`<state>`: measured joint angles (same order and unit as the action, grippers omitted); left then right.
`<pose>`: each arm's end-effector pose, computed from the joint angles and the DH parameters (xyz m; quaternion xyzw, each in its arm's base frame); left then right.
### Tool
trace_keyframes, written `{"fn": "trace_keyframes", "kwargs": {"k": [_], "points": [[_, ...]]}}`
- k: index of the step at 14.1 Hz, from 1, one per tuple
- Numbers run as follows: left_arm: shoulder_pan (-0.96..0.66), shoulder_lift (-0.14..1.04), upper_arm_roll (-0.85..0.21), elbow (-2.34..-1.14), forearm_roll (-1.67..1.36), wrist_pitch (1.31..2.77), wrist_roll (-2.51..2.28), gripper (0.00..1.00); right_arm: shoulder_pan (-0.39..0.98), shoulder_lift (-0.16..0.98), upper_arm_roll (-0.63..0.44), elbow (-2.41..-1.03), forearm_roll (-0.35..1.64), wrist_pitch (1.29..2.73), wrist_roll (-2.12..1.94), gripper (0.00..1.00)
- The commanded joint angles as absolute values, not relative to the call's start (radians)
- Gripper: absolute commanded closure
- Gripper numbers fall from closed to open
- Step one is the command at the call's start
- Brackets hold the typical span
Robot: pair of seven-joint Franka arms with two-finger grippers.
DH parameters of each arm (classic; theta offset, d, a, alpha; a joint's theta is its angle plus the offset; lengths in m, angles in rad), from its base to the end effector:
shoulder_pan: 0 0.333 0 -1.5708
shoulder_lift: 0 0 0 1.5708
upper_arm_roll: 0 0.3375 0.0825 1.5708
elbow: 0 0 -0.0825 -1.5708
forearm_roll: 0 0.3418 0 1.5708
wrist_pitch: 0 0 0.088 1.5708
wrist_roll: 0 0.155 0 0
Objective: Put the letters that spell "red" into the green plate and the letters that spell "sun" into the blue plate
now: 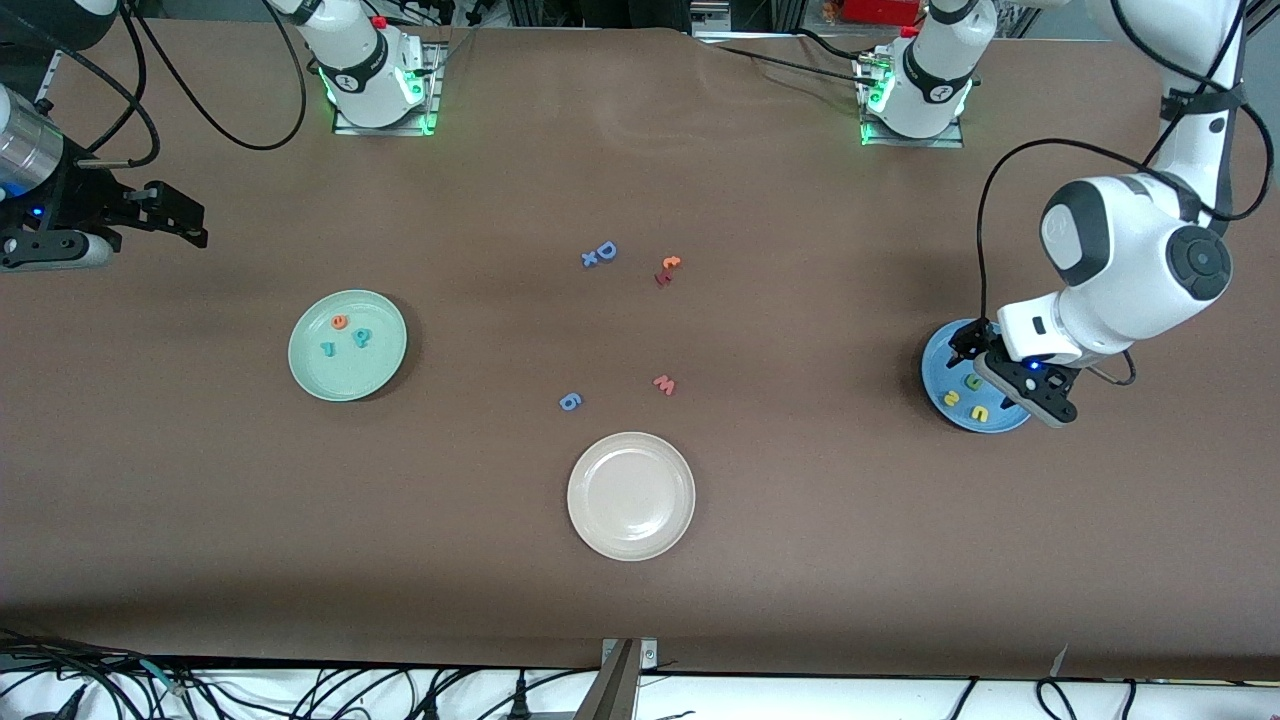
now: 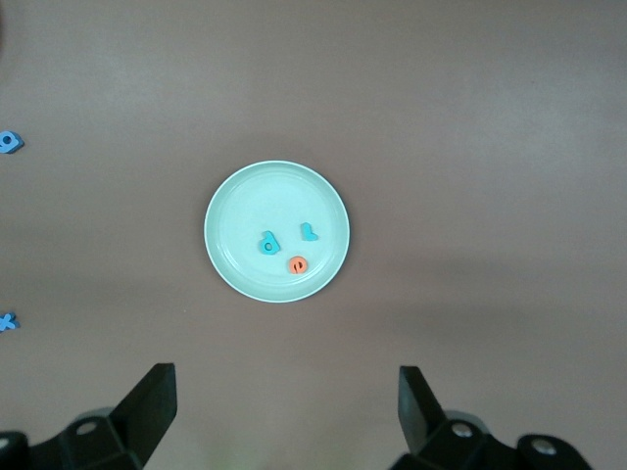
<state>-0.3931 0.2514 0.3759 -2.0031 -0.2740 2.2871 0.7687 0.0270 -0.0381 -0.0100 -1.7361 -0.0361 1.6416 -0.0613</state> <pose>0.5745 -0.0333 0.3453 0.9496 -0.3064 0.0482 0.0455 0.4982 0.0030 0.5522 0.9986 0.0409 -0.0286 0.0171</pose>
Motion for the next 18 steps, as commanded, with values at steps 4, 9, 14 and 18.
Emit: {"fn": "trace_keyframes", "kwargs": {"k": [4, 9, 14, 18], "points": [[-0.272, 0.034, 0.169, -2.000, -0.018, 2.146, 0.348, 0.00, 0.021, -0.043, -0.002, -1.703, -0.035, 1.618, -0.066, 0.00], [-0.241, -0.037, 0.156, -1.799, -0.014, 1.908, 0.278, 0.00, 0.021, -0.043, 0.006, -1.703, -0.041, 1.628, -0.063, 0.00], [-0.244, -0.023, 0.126, -1.743, 0.043, 1.845, 0.111, 0.00, 0.017, -0.044, -0.003, -1.706, -0.037, 1.634, -0.063, 0.00], [-0.198, -0.012, 0.080, -1.741, 0.071, 1.845, 0.098, 0.00, 0.018, -0.041, -0.006, -1.704, -0.041, 1.637, -0.074, 0.00]]}}
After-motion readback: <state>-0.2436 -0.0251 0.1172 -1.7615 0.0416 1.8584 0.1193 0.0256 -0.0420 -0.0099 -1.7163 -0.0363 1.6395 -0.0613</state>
